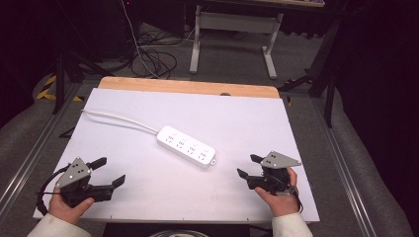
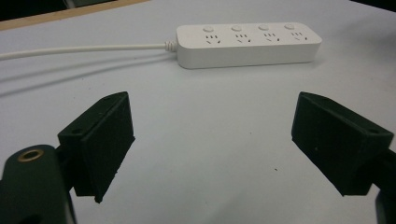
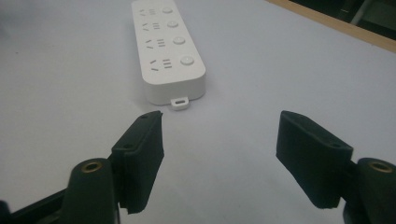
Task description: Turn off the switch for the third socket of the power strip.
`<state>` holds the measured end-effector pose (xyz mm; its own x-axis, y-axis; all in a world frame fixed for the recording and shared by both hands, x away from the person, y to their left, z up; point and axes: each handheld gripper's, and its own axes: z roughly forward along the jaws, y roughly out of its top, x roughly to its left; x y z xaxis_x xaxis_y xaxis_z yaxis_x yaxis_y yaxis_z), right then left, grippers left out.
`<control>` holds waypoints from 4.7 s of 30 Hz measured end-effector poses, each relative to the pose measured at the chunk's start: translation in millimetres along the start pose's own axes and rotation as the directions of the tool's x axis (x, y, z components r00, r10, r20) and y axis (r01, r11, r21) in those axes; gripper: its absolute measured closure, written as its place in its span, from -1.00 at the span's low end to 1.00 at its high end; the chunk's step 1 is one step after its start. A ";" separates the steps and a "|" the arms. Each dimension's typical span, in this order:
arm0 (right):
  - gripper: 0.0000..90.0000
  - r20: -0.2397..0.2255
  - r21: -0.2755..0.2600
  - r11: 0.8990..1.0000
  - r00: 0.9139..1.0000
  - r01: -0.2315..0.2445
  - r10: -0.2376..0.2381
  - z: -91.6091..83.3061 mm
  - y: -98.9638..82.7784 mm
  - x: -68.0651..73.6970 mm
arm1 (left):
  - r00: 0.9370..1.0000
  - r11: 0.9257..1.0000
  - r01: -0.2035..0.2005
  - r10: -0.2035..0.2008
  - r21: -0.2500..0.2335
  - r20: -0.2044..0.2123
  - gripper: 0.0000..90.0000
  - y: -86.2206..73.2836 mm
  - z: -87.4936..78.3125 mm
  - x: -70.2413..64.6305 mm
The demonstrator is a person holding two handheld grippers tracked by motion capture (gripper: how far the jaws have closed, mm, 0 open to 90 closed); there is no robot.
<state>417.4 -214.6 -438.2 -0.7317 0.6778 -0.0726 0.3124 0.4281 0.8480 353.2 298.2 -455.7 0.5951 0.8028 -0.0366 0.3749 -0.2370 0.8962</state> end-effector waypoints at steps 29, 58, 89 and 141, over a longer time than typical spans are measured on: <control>-0.11 -0.102 0.031 0.998 0.993 0.061 -0.057 40.3 73.8 5.5 | 1.000 1.000 -0.001 0.001 0.012 -0.005 -0.70 -0.3 0.8 0.4; 0.08 -0.161 0.093 0.992 0.984 0.090 -0.075 92.7 114.7 11.2 | 1.000 1.000 -0.002 0.002 0.016 -0.008 -0.70 -0.2 0.6 1.0; 1.00 -0.202 0.127 0.990 0.979 0.054 -0.028 149.9 106.3 9.6 | 1.000 1.000 -0.012 0.012 0.013 -0.014 -0.69 -0.4 1.2 0.3; 1.00 -0.170 0.237 0.963 0.981 0.130 -0.091 172.4 94.0 20.1 | 1.000 1.000 -0.011 0.011 0.016 -0.016 -0.69 -0.8 0.9 0.9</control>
<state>536.5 -57.7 -450.4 -0.8492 0.5248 -0.0588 0.3492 0.6416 0.6830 354.1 298.7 -456.9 0.5874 0.8090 -0.0197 0.3796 -0.2540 0.8896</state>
